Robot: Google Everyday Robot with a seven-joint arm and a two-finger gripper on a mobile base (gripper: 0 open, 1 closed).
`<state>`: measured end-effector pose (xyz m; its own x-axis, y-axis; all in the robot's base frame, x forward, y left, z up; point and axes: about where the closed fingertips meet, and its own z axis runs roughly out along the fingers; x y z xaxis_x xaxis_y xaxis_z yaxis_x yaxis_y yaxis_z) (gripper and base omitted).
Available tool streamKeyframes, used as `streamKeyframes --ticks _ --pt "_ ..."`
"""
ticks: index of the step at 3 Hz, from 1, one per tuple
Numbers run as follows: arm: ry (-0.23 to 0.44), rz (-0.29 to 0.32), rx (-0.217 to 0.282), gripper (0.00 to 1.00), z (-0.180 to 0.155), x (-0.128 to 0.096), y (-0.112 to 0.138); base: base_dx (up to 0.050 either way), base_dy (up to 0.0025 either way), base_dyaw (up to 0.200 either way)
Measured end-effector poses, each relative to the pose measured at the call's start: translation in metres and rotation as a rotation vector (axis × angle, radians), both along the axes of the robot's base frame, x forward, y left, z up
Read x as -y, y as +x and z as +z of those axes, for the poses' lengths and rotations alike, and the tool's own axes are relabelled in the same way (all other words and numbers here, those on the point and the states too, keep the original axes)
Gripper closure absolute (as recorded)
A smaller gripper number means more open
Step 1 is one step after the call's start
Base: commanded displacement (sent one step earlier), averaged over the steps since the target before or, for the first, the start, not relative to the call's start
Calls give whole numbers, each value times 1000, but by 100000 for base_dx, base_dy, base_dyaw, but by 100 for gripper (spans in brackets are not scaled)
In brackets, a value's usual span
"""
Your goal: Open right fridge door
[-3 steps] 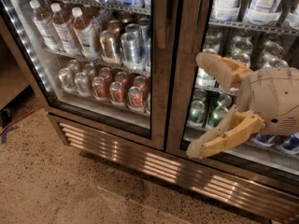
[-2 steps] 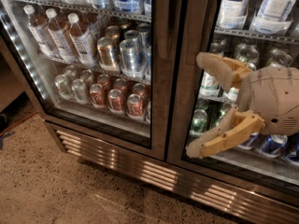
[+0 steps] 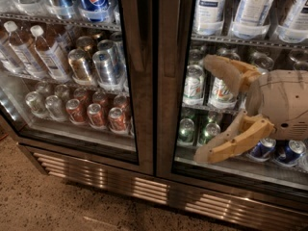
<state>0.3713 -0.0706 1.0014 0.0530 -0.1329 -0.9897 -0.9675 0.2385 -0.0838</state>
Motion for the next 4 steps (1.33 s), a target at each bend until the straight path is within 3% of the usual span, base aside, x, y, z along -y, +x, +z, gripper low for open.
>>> streamKeyframes --ticks 1,2,3,4 --pt "0 0 0 0 0 0 0 4768 -3 -55" --pt "-21 1 38 0 28 -8 -8 0 0 0" --pt "-21 1 38 0 28 -8 -8 1 -1 19613" --pt "-21 1 38 0 28 -8 -8 0 0 0"
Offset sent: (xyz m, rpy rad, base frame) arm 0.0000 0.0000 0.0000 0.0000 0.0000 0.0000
